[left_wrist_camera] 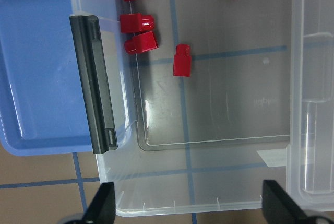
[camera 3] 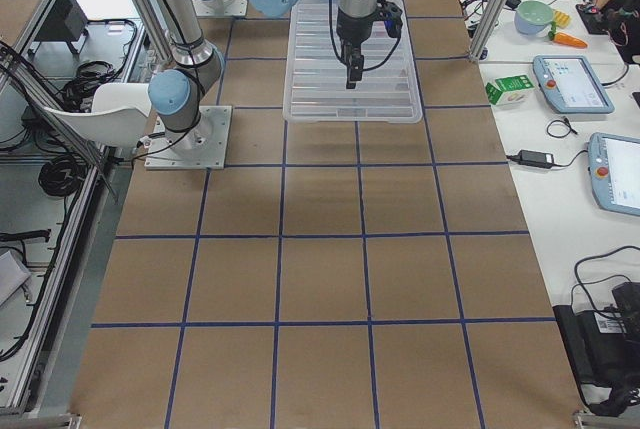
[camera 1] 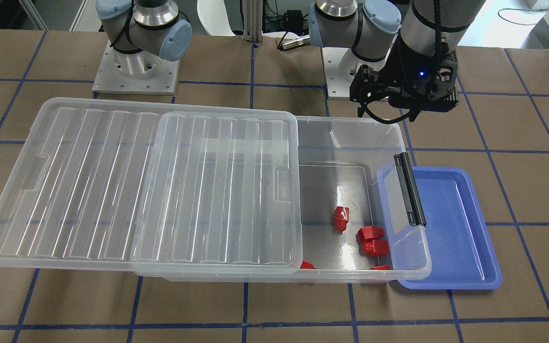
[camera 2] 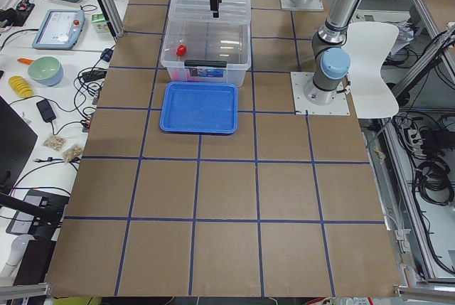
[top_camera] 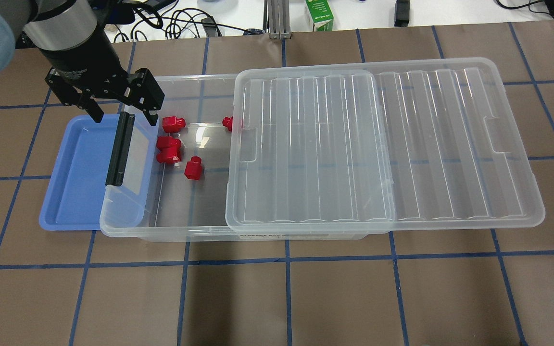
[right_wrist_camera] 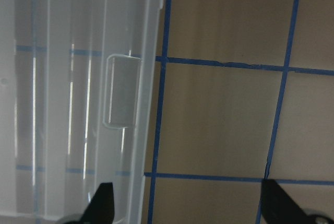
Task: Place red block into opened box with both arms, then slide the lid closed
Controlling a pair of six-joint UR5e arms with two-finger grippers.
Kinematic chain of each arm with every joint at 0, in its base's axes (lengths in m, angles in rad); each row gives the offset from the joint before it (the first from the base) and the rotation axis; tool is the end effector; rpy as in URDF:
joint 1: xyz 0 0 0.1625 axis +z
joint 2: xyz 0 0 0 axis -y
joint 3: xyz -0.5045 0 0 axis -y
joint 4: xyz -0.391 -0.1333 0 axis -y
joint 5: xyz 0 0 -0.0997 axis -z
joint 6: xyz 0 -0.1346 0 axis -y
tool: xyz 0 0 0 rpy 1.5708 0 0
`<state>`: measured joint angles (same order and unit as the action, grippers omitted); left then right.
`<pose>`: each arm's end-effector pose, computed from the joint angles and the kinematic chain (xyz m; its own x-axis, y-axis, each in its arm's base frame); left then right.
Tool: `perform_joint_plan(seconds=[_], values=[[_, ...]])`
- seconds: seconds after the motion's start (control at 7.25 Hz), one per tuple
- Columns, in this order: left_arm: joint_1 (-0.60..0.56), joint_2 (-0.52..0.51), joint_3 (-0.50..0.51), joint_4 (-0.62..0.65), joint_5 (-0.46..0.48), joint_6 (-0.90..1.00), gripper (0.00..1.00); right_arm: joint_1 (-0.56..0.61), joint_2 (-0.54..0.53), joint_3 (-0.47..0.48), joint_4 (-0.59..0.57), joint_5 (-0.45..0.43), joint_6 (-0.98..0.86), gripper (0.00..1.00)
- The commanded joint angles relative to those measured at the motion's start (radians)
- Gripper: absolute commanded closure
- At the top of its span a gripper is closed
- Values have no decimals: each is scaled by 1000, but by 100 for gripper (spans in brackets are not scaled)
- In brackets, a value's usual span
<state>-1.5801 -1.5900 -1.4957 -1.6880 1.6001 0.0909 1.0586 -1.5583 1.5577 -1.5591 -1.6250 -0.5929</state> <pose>-0.1339 -0.4901 0.5484 -0.9945 0.1016 -0.0236 0.1000 0.9930 0.0637 -0.1330 -0.4937 0.5317 -0.9959 -0.0816 0.0387 -0.0801 0.9960 0.0395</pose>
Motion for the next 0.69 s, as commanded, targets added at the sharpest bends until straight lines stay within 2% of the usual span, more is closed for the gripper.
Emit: perform_joint_plan(seconds=[0.0, 0.14, 0.55], values=[[9, 1, -20, 5, 4, 26, 0, -40, 24, 189, -227, -1, -57, 1], [9, 10, -44, 20, 6, 36, 0, -40, 43, 253, -322, -1, -76, 1], [44, 33, -61, 33, 3, 41, 0, -38, 53, 286, -343, 4, -64, 1]])
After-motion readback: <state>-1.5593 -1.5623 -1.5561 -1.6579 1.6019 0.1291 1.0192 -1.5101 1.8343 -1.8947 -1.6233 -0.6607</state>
